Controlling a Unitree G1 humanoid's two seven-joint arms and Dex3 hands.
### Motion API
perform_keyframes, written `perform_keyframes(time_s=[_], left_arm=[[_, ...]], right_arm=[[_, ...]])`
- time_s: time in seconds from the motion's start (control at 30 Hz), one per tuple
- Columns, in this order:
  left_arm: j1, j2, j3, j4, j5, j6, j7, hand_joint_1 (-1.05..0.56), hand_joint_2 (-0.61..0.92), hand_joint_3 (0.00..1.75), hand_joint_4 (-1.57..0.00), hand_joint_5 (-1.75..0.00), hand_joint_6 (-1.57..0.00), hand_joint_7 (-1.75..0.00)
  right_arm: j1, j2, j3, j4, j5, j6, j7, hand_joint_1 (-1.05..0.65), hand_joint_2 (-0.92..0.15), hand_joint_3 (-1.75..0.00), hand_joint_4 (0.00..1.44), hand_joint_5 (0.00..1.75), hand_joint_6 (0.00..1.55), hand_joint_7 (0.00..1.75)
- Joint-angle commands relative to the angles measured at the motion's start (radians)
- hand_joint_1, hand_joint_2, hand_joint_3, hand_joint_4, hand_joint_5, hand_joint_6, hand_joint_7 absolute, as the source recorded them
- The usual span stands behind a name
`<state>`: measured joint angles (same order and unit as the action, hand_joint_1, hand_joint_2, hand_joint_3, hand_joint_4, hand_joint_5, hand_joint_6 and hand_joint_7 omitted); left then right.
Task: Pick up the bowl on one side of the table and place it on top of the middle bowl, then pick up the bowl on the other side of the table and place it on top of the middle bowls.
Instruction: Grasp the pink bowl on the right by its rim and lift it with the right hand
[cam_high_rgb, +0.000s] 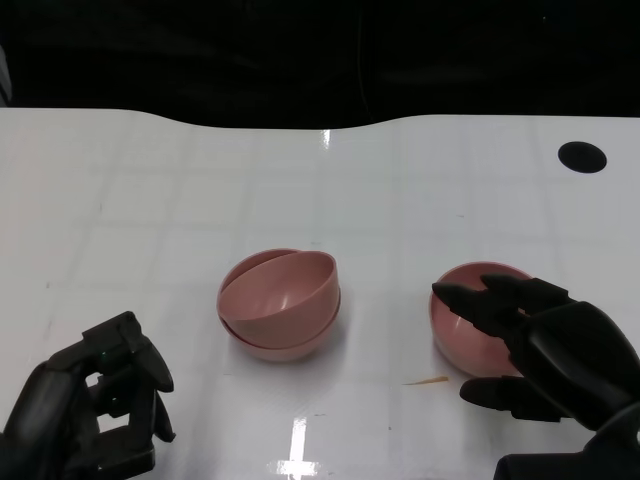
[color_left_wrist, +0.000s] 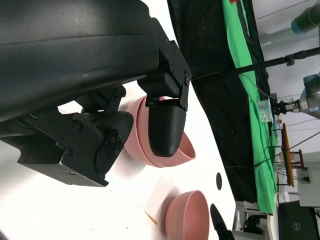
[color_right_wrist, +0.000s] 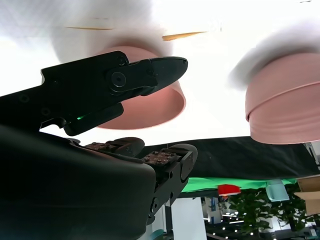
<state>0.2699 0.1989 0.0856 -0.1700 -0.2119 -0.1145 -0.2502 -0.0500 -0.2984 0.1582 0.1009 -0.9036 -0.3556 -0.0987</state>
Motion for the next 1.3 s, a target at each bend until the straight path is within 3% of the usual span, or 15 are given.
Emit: perform_keyframes(time_s=[0.03, 0.27, 0.5, 0.77, 1.3], left_arm=[[0.006, 0.006, 0.018, -0.021, -0.030, 0.037, -0.015, 0.19, 0.66, 1.30, -0.87, -1.75, -0.67, -1.75], [0.005, 0.000, 0.048, -0.038, -0.132, 0.121, -0.050, 0.17, 0.67, 1.32, -0.90, -1.75, -0.70, -1.75], [0.005, 0.001, 0.055, -0.049, -0.156, 0.148, -0.054, 0.17, 0.68, 1.32, -0.90, -1.75, -0.70, -1.75], [0.011, -0.002, 0.064, -0.081, -0.163, 0.220, -0.041, 0.13, 0.69, 1.28, -0.87, -1.75, -0.69, -1.75], [0.002, -0.014, 0.063, -0.074, -0.144, 0.215, -0.046, 0.14, 0.71, 1.26, -0.87, -1.75, -0.70, -1.75]], right_arm=[[-0.047, -0.033, 0.028, 0.050, 0.003, 0.031, -0.015, -0.79, -0.92, -0.13, 0.28, 0.00, 0.29, 0.00], [-0.133, -0.059, 0.095, 0.167, -0.002, 0.046, -0.073, -0.76, -0.92, -0.11, 0.31, 0.02, 0.32, 0.01], [-0.152, -0.079, 0.129, 0.194, 0.014, 0.051, -0.105, -0.74, -0.92, -0.10, 0.32, 0.02, 0.33, 0.01], [-0.260, -0.067, 0.210, 0.363, -0.028, 0.094, -0.176, -0.72, -0.92, -0.10, 0.36, 0.03, 0.37, 0.02], [-0.294, -0.081, 0.275, 0.455, -0.015, 0.102, -0.251, -0.71, -0.92, -0.11, 0.40, 0.03, 0.42, 0.03]])
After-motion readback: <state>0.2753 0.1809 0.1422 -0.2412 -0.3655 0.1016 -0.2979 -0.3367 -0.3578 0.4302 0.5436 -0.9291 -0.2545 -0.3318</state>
